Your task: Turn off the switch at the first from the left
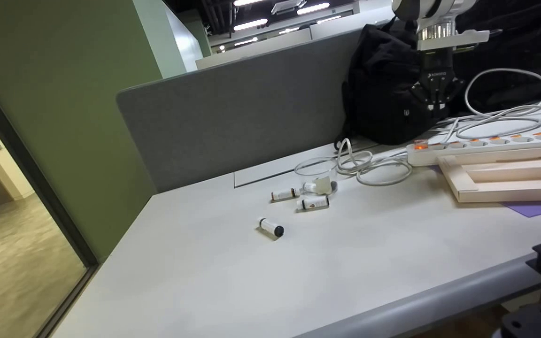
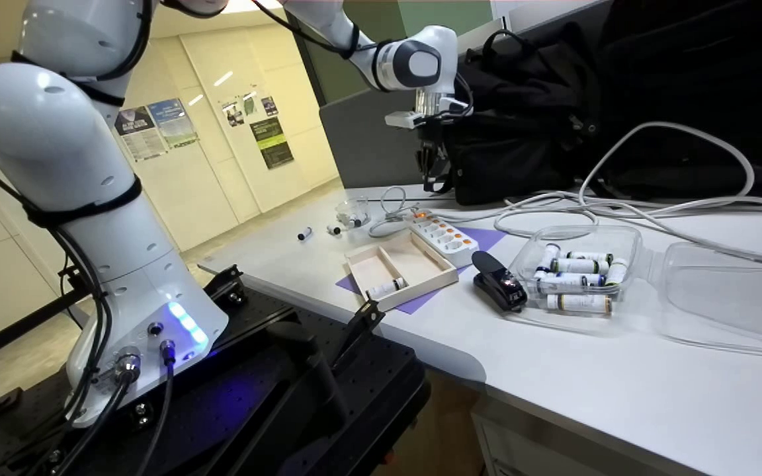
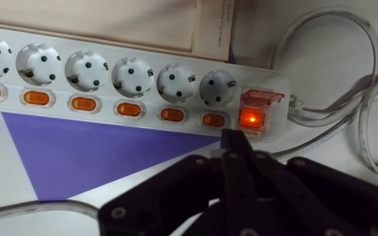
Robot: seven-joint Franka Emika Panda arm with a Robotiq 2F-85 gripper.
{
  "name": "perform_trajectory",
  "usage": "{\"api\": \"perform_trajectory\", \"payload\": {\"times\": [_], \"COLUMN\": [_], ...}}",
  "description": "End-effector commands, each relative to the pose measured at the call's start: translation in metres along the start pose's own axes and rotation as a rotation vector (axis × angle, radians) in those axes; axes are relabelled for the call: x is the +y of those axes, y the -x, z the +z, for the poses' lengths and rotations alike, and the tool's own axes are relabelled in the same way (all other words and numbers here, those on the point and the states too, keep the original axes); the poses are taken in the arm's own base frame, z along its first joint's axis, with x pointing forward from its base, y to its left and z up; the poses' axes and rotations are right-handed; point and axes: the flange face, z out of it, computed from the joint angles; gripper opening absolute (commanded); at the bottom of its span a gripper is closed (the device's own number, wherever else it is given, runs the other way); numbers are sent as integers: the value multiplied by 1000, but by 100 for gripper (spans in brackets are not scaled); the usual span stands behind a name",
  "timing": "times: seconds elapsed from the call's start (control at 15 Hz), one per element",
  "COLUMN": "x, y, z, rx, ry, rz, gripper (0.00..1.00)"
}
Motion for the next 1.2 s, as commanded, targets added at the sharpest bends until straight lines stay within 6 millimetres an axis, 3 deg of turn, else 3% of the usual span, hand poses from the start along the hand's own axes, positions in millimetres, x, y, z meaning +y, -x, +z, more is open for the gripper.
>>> {"api": "perform_trajectory", "payload": {"times": [0.0,0.67,1.13], "x": [0,-26,-38], "y": [-1,-12,-10], "z": [-1,51,70], "rx": [-1,7,18], "ry": [0,-9,-21], "rz": [0,0,-25], "gripper": [0,0,0]}}
